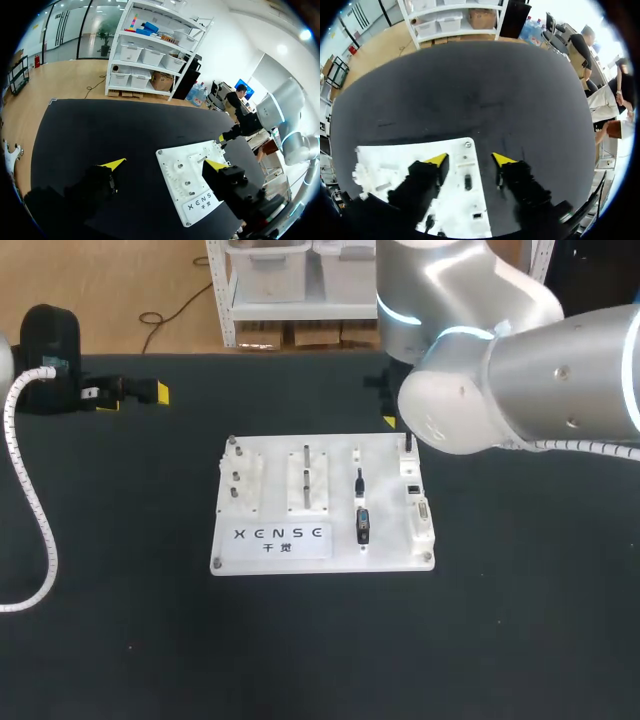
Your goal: Insert the USB connector, Ethernet cable, and multi-pin plug into their matching sockets one by one.
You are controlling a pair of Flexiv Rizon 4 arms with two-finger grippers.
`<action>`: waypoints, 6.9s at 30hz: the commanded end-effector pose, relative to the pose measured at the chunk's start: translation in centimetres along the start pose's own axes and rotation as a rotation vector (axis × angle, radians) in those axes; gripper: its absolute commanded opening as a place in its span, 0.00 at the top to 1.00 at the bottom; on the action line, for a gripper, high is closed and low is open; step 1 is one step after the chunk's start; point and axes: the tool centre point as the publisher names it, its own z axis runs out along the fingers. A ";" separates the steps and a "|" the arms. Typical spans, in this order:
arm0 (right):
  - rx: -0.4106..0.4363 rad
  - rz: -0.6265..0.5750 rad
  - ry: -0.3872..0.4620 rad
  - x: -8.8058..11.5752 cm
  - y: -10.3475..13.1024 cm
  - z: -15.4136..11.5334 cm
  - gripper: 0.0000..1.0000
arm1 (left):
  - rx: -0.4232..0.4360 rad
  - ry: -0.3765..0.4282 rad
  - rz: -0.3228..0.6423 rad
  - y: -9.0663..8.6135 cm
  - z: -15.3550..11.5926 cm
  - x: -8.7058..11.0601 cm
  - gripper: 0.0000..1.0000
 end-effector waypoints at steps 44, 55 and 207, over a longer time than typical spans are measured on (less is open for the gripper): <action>-0.019 -0.138 0.139 12.1 6.1 -0.3 0.65 | 0.000 0.000 0.000 0.0 0.0 0.0 0.00; -0.021 -0.156 0.081 11.6 5.7 -1.2 1.00 | 0.000 0.000 0.000 0.0 0.0 0.0 0.00; 0.028 -0.108 0.106 18.3 5.9 -1.6 0.00 | 0.000 0.000 0.000 0.0 0.0 0.0 0.00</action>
